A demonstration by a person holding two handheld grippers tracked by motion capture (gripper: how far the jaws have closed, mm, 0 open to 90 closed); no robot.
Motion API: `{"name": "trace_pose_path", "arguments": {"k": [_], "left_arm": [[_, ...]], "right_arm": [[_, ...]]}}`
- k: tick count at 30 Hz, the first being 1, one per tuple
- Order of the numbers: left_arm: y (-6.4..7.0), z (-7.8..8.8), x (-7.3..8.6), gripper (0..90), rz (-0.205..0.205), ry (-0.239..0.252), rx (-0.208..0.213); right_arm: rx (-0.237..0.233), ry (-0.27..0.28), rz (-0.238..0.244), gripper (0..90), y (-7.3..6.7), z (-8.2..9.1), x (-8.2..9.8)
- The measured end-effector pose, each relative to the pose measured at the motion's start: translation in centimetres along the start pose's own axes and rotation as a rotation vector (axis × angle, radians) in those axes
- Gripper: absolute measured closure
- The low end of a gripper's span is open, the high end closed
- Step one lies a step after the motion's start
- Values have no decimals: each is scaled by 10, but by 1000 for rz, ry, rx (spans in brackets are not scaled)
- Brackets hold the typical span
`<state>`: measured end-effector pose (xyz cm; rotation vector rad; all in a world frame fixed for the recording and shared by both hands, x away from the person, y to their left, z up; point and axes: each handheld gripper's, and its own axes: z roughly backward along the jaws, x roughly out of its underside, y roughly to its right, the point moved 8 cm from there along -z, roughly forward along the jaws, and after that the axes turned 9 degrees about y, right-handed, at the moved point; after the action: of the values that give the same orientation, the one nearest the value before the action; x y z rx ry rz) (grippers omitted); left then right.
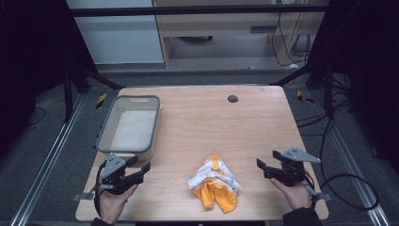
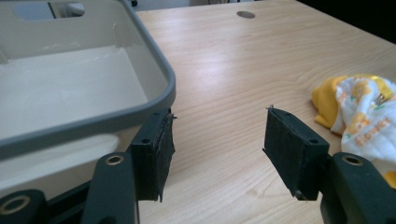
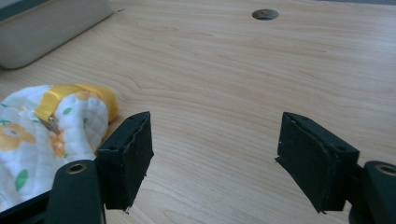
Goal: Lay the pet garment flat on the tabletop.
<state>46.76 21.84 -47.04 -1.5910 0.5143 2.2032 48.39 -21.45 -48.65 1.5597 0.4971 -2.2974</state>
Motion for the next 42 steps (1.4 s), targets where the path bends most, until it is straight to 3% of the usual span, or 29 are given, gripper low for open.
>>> {"name": "trace_pose_path", "arguments": {"k": [13,17,28,42], "left_arm": [[32,-27,-23,416,-35,6,87],[45,-35,-27,415,-69,-12,111],[65,-52,-27,423,-95,-38,149],[95,-80,-13,435,-110,-100,222]], "right_arm": [[-74,18,10,340,-20,-13,-22],[-101,13,20,370,-29,-20,-27],[-143,-15,50,436,-44,-31,-30],[-193,-57,76,499,-59,-41,-17]]}}
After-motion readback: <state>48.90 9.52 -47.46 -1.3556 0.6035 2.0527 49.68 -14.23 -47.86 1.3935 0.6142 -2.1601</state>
